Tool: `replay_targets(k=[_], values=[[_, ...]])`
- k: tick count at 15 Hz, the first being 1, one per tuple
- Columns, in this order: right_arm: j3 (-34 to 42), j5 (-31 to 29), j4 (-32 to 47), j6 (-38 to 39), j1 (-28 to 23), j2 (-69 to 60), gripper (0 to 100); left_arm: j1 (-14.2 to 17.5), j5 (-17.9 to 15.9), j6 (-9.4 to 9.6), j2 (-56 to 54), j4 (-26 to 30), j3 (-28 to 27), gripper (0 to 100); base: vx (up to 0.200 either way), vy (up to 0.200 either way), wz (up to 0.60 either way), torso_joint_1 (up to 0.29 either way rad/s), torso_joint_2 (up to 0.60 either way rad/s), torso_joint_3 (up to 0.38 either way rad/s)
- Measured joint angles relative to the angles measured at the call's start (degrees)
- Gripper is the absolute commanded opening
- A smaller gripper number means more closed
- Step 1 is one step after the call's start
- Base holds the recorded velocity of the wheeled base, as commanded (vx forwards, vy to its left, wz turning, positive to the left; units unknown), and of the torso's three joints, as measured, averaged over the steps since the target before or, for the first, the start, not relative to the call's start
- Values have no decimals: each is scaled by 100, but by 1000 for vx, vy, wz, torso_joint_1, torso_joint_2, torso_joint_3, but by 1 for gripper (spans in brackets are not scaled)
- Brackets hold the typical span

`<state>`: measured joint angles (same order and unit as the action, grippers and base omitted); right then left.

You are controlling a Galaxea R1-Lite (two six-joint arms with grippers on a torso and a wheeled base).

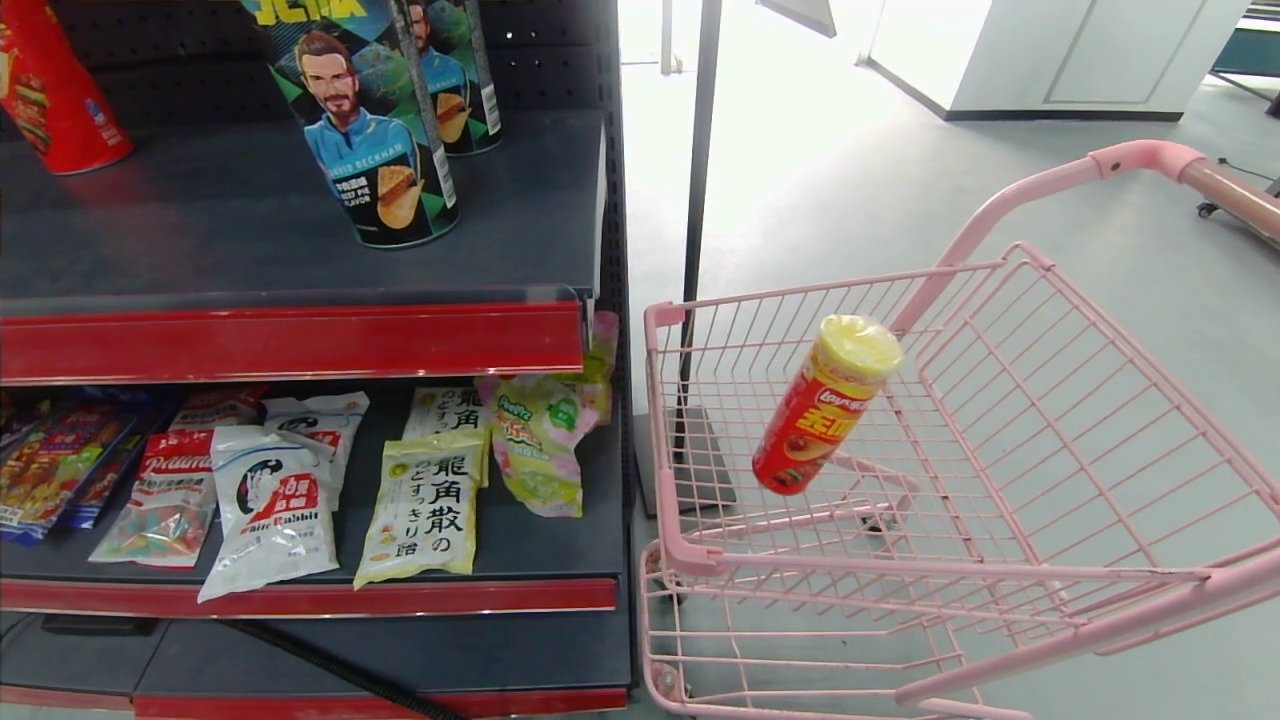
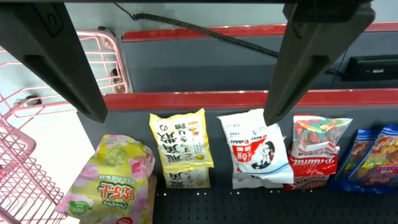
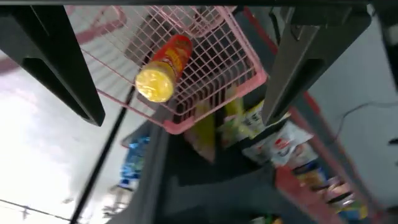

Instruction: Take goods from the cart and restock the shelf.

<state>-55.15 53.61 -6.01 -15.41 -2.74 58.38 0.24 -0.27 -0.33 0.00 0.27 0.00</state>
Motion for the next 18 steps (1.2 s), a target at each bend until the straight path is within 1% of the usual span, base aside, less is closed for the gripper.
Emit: replay_targets(k=[1,3,5,7,9,15,18], values=[[0,640,10,-642,-188,418,100,0,2,1,0,-2,0,100,0,0,0,0,0,0],[27,1292,60,-1794,-430,1317,100,0,0,1,0,-2,0,100,0,0,0,0,0,0],[9,1666,355,-2477,-546,2048,100,-2,0,0,0,0,0,100,0,0,0,0,0,0],[-88,1883,561,-3073,-539,2637,100,0,0,1,0,-2,0,100,0,0,0,0,0,0],[-173,1941,611,-3377,-433,3131,100,0,2,0,0,0,0,100,0,0,0,0,0,0],[-505,1944,601,-3467,-205,4186,100,0,0,1,0,0,0,100,0,0,0,0,0,0],[-767,1905,614,-3722,-157,4757,100,0,0,0,0,0,0,100,0,0,0,0,0,0]])
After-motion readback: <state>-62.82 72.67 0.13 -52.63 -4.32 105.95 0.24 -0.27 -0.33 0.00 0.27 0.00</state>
